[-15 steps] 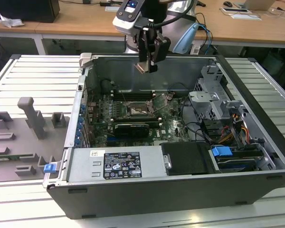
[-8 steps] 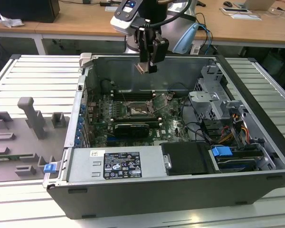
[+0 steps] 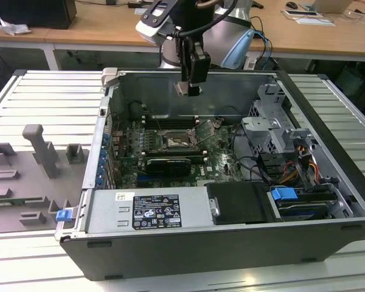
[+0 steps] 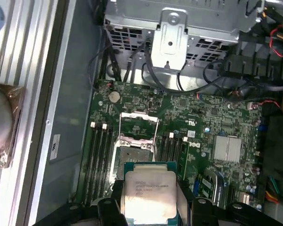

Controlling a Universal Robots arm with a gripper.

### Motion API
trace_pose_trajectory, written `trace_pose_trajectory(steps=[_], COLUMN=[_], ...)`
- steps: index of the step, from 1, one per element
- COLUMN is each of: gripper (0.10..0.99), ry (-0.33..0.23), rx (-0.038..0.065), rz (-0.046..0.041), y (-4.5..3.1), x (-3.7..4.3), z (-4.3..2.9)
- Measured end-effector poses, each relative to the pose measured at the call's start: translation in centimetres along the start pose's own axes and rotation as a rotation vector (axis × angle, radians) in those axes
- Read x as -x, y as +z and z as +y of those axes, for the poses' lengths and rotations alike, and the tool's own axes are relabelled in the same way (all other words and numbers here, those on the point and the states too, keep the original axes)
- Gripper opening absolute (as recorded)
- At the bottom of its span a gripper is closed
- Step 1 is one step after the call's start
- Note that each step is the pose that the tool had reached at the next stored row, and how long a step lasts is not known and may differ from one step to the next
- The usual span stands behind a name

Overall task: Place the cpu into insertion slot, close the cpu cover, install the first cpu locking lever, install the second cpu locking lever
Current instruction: 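Place the cpu into insertion slot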

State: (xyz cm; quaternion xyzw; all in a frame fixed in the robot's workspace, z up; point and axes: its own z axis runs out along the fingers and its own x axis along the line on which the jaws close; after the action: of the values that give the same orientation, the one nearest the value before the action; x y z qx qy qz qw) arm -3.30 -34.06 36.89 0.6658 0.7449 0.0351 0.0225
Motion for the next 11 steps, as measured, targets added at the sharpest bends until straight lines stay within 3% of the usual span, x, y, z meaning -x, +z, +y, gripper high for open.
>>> trace_pose_trajectory(steps=[3, 11], gripper=[0.525, 0.525], ry=[0.033, 0.037], rx=[0.0, 0.0], rz=[-0.0028, -0.0052], y=[0.12, 0.61], x=[0.0, 0.01], z=[-0.01, -0.05])
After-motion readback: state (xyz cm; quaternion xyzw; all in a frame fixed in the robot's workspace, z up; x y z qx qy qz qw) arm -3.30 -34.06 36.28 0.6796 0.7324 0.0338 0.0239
